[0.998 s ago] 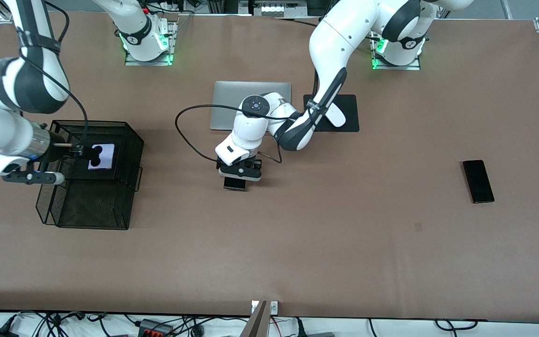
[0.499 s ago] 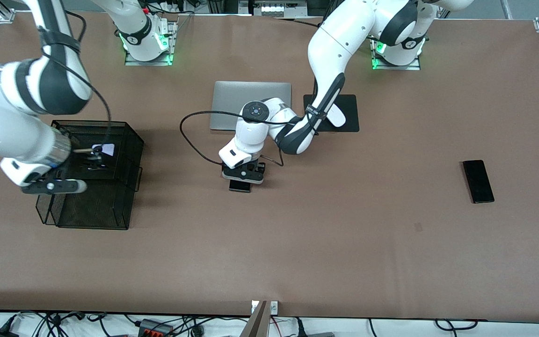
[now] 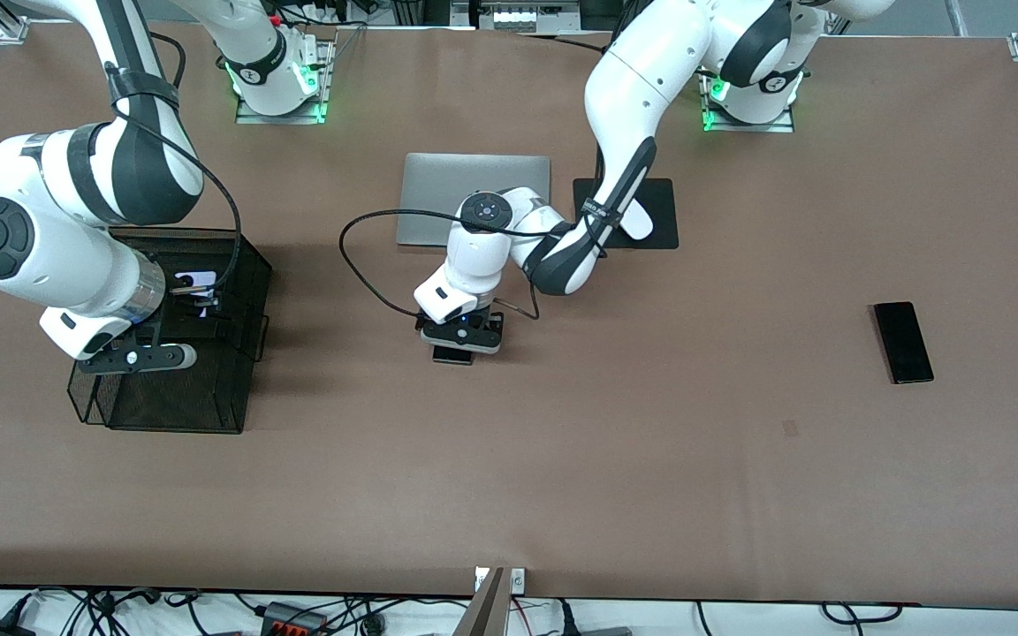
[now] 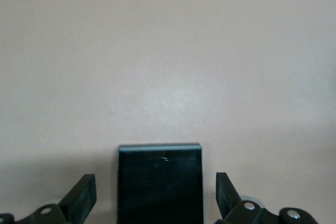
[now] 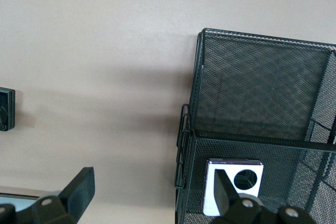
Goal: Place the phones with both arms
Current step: 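Reach the right gripper to the small phone while the left reaches the tall phone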
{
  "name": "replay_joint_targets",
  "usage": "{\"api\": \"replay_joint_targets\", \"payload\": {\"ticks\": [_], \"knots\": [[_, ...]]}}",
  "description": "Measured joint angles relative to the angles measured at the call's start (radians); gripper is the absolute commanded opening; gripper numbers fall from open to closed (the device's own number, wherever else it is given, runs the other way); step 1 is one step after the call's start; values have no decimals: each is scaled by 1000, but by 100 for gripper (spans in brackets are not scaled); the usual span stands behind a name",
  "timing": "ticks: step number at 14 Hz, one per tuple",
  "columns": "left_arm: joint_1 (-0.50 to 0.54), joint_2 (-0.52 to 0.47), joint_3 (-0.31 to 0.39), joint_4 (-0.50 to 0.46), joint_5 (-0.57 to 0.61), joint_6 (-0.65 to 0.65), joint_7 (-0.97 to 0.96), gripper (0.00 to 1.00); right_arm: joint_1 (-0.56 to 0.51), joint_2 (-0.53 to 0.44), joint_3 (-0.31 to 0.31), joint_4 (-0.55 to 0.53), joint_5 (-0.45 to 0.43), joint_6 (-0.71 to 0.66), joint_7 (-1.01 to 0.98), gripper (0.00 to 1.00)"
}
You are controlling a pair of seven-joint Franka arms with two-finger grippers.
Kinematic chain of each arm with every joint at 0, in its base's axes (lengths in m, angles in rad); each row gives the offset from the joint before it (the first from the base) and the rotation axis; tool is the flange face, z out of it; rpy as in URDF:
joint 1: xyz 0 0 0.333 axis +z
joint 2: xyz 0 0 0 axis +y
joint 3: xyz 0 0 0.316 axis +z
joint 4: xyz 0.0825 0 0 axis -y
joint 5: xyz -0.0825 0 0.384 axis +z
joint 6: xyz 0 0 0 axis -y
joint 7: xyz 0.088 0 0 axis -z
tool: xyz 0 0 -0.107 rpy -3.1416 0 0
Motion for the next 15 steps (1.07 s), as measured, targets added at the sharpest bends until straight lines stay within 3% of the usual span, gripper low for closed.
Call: {"api": "replay_joint_targets", "payload": {"ticks": [4, 10, 15], "knots": [[124, -83, -16, 17, 0, -124, 122, 100, 29, 31, 1, 24, 1, 47, 0, 100], [405, -285, -138, 8, 0, -541, 304, 100, 129, 118, 5, 28, 21, 196, 6, 100], [540, -436, -145, -185, 0, -599, 479, 100, 289, 258, 12, 74, 78, 339, 179, 100]]}}
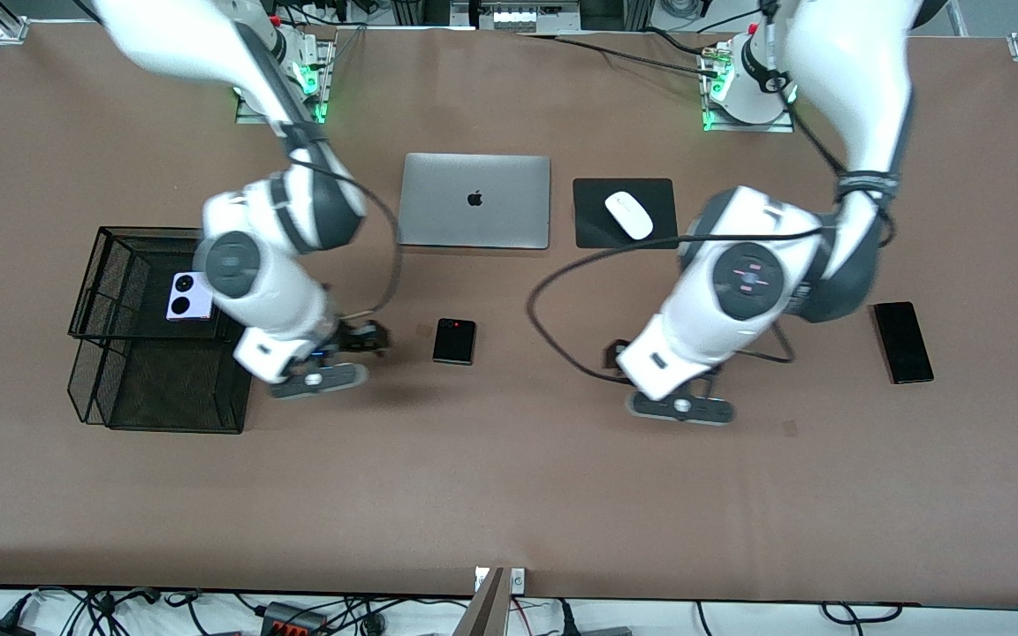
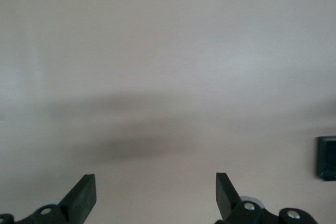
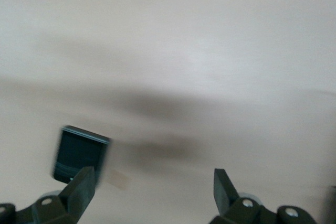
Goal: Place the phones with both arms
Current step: 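Reach the right gripper to the small phone while the left reaches the tall phone, then grasp the small phone with the right gripper while the left grasps the tall phone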
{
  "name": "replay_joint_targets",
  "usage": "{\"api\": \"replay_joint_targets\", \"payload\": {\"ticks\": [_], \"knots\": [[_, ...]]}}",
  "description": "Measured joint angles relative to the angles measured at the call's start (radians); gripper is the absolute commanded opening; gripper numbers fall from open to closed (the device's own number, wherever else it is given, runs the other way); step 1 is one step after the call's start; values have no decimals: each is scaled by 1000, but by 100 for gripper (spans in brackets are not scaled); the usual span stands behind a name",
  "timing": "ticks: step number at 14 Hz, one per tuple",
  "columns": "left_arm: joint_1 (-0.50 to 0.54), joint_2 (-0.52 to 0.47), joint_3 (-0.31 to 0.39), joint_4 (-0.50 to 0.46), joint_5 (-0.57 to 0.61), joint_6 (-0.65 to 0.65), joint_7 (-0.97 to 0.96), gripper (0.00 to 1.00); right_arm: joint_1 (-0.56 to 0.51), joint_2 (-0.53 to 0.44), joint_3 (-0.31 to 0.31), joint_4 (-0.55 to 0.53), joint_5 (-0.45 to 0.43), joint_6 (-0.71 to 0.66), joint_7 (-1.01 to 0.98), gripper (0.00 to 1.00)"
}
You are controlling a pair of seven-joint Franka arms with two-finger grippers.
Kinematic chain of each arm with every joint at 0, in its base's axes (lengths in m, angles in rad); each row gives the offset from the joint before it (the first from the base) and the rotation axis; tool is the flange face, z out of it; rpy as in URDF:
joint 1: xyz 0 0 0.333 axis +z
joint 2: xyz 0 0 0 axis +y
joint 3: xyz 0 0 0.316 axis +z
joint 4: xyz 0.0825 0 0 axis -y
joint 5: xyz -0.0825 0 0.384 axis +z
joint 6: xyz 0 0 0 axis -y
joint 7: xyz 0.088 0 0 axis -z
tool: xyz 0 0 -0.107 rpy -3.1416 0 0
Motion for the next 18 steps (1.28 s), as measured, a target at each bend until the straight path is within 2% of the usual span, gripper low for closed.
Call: {"api": "replay_joint_targets", "payload": {"ticks": [2, 5, 7, 11, 15, 18], "knots": [[60, -59, -2, -106, 0, 30, 42, 100, 58, 59, 0, 49, 0, 4, 100, 100], [147, -168, -2, -341, 0, 196, 155, 100, 111, 139, 0, 90, 0, 47, 209, 100], [225, -225, -2, -456, 0, 241, 264, 100, 138, 181, -2, 97, -9, 71, 268, 100], [381, -273, -2, -575, 0, 330, 442, 100, 171, 220, -4, 105, -63, 77, 368, 100], [504, -294, -3, -781, 0, 582, 577, 100, 173, 239, -4, 106, -63, 77, 403, 100], [611, -294, -3, -823, 0, 627, 690, 100, 176, 256, -4, 110, -63, 77, 433, 100]]}}
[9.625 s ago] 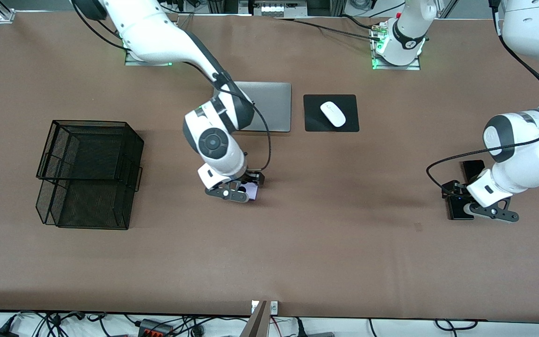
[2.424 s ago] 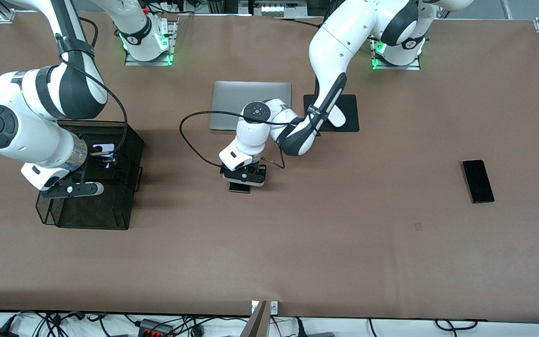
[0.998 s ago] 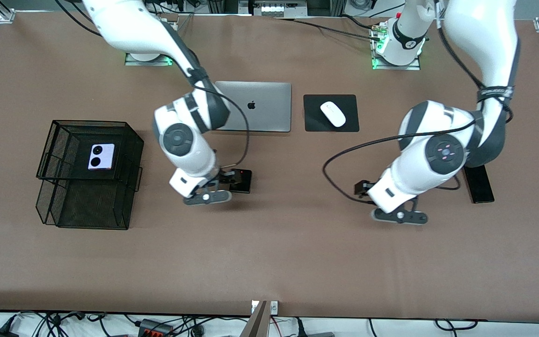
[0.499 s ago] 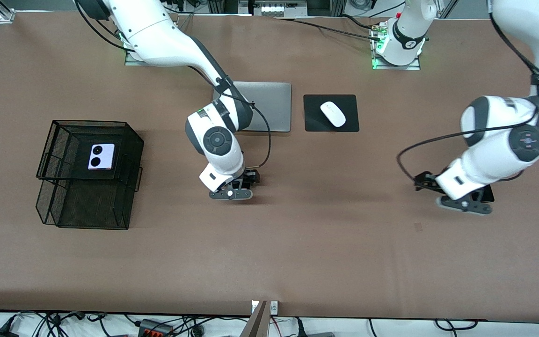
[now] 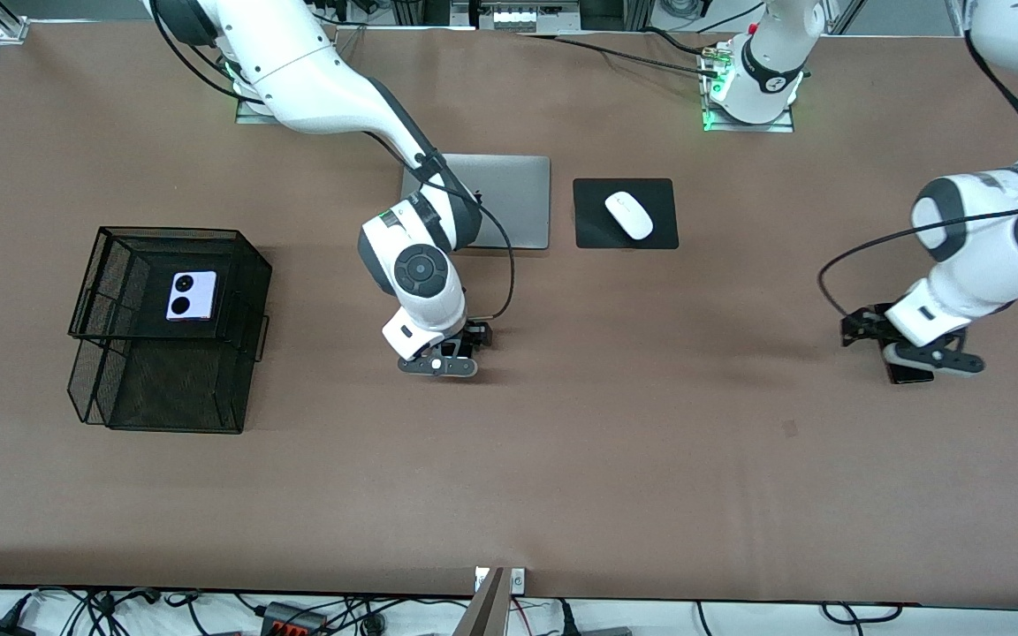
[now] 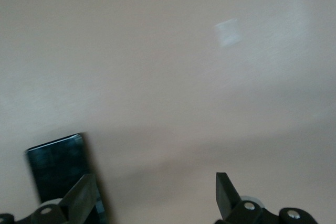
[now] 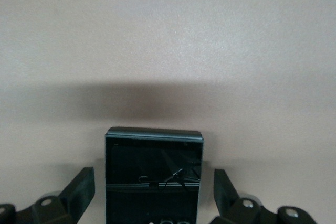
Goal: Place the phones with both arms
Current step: 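Grasp the small phone with the right gripper while the left grasps the tall phone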
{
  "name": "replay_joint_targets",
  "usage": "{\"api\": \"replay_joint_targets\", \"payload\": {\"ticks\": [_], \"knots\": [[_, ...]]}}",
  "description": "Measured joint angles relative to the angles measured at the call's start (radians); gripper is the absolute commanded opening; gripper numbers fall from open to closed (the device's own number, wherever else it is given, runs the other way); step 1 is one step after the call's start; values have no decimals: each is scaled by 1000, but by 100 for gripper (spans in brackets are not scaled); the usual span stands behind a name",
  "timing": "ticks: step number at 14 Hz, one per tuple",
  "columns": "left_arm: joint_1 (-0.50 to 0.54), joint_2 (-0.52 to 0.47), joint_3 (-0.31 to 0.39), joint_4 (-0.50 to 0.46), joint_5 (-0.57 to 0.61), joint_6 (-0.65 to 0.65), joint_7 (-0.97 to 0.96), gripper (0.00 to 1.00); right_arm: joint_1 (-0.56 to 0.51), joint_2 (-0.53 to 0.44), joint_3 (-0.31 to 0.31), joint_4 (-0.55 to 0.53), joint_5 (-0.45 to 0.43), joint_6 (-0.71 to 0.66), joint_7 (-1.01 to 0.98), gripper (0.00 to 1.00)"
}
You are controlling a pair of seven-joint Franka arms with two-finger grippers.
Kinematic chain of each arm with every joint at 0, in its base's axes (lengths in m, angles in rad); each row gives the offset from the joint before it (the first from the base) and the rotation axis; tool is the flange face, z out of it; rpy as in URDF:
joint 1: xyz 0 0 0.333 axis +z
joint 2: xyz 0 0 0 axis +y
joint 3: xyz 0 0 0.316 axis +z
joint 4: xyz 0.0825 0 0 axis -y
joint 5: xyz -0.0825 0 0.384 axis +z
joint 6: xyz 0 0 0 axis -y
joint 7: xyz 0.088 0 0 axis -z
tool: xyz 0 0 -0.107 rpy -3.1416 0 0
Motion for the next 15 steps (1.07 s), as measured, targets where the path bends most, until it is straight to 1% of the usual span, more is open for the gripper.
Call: {"api": "replay_joint_targets", "payload": {"ticks": [4, 7, 8, 9, 10, 11, 12, 13, 15], "knots": [[90, 13, -1, -5, 0, 58, 127, 100, 2, 23, 0, 8, 0, 9, 36, 100], [127, 51, -1, -13, 0, 120, 159, 100, 3, 29, 0, 11, 0, 13, 46, 100], [144, 69, -1, -15, 0, 143, 178, 100, 3, 29, 0, 11, 0, 13, 48, 90], [161, 85, -1, -15, 0, 165, 197, 100, 3, 29, 0, 11, 0, 14, 48, 73], [178, 102, -1, -15, 0, 190, 215, 100, 3, 29, 0, 12, 0, 14, 48, 58], [190, 119, -1, -16, 0, 215, 231, 100, 3, 27, 0, 14, 0, 14, 49, 47], [198, 132, -2, -16, 0, 234, 241, 100, 3, 27, 0, 16, 0, 14, 49, 38], [202, 142, -2, -16, 0, 245, 244, 100, 3, 28, 0, 16, 0, 14, 49, 31], [210, 156, -4, -16, -9, 250, 229, 100, 3, 28, 0, 18, 0, 14, 49, 31]]}}
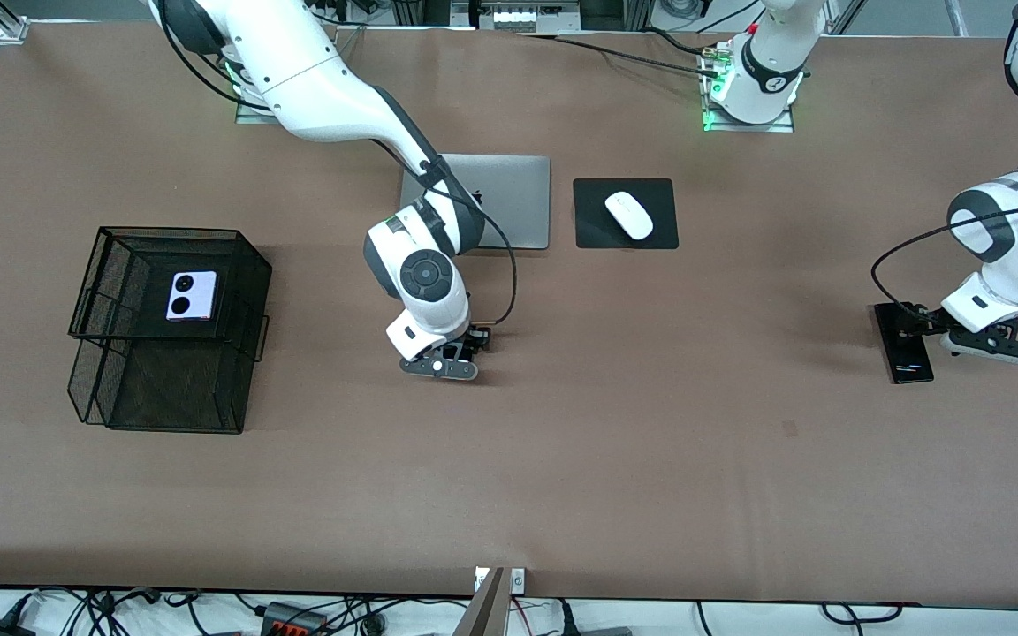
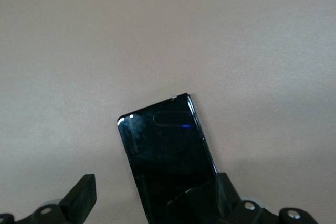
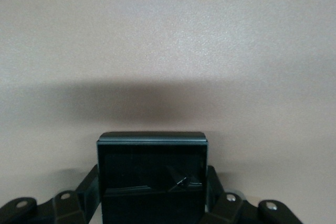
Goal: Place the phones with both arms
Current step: 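Grasp the small phone with the right gripper while the left grasps the tall phone, then carry the small phone into the basket with the right gripper and release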
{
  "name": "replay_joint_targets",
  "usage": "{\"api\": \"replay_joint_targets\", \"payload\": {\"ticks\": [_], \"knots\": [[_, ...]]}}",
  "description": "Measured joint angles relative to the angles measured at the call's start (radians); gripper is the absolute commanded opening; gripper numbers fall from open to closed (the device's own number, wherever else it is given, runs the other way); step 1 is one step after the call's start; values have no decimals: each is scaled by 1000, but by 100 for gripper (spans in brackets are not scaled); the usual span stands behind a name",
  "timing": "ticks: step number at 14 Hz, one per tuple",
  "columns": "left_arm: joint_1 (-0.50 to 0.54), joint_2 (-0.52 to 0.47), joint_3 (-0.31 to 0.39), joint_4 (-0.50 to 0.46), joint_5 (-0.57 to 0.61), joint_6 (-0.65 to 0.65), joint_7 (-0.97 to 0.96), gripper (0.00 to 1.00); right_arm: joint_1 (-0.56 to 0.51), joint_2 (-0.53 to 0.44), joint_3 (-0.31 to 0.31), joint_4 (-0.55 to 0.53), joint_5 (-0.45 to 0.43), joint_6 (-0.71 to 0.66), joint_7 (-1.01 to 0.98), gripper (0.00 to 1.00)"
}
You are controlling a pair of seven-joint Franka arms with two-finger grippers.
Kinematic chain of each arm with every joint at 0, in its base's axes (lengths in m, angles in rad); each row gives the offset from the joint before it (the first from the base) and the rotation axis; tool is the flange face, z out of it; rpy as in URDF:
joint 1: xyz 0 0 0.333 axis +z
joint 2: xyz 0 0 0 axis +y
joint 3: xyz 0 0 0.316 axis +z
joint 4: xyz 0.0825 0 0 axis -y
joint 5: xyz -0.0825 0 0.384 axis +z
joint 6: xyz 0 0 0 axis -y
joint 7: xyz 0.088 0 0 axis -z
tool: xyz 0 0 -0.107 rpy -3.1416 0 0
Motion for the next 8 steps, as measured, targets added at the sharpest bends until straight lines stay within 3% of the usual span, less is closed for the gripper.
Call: {"api": "replay_joint_targets", "payload": {"ticks": [4, 8], "knots": [[8, 32, -13, -2, -47, 1, -117, 100, -11, -7, -11, 67, 0, -52, 4, 31], [14, 55, -18, -3, -49, 3, -208, 100, -109, -49, -18, 163, -1, -172, -17, 31]]}}
